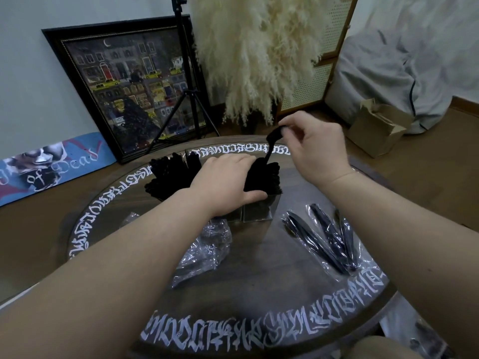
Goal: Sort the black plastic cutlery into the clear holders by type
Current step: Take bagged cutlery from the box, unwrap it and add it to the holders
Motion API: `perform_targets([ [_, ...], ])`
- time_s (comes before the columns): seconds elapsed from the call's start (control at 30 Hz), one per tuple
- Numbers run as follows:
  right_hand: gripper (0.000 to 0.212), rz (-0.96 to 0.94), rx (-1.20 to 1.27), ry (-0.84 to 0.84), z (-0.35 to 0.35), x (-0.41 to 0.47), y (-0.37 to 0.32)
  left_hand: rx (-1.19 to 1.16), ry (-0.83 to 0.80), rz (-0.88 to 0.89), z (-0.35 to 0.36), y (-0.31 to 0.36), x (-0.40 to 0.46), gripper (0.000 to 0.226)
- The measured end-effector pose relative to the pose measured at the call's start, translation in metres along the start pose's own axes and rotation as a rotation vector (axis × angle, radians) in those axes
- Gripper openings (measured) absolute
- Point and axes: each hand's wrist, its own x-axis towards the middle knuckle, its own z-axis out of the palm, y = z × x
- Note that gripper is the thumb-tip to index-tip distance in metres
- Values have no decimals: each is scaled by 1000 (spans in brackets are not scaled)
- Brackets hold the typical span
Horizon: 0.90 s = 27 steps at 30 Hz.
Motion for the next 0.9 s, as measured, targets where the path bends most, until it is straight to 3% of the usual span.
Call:
perform_targets([
  [0.23, 34, -87, -260, -438, 23, -18, 14, -58, 63, -24, 11, -3, -2, 79],
  [0.37, 60, -132, -393, -526, 23, -23, 12, -73, 88, -35, 15, -4, -3, 81],
  [0.47, 49, -211, -524, -589, 20, -30, 15, -48, 83, -40, 18, -4, -4, 83],
  [0.57, 58, -179, -525, -590, 14, -39, 19, 2, 78, -36, 17, 2, -9, 84],
  [0.73, 47, -25, -281, -300, -17, -71, 31, -20, 225, 13, 14, 18, -31, 66],
  [0.8, 33, 141, -320, -391, -30, -91, 38, -48, 270, 52, 21, 27, -42, 58],
  [0.9, 23, 250, -505, -658, -36, -119, 47, -66, 262, 71, 36, 47, -59, 54],
])
